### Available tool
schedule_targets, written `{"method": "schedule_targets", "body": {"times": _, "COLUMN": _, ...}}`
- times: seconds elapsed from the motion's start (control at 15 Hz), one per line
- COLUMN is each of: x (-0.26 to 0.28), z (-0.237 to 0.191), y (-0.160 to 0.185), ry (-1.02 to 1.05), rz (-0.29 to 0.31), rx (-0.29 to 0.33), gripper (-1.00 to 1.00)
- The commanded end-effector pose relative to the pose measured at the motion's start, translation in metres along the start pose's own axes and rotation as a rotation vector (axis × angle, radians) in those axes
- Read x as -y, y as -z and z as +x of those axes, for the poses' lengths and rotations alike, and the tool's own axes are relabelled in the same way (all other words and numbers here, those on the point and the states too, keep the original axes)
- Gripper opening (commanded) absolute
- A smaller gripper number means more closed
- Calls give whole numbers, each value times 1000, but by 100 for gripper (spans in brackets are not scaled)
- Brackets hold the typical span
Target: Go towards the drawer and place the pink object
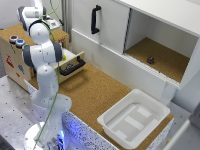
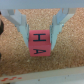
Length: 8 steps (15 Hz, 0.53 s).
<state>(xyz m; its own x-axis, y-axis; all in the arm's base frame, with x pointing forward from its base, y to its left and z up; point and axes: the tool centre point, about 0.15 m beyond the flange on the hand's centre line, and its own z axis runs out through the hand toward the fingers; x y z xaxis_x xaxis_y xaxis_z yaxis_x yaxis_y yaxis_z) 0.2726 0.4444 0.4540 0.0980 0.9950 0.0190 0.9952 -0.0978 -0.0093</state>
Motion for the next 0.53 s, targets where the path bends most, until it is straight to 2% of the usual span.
{"method": "schedule_targets", "body": {"times": 0.0, "x": 15, "z": -42, "y": 19, "ry": -79, "rz": -7, "rx": 75, "gripper": -100}}
{"method": "schedule_targets", "body": {"times": 0.27, "x": 26, "z": -93, "y": 1, "ry": -171, "rz": 39, "rx": 91, "gripper": -100}}
{"method": "schedule_targets", "body": {"times": 0.47, "x": 37, "z": -126, "y": -34, "ry": -221, "rz": 89, "rx": 79, "gripper": -100}}
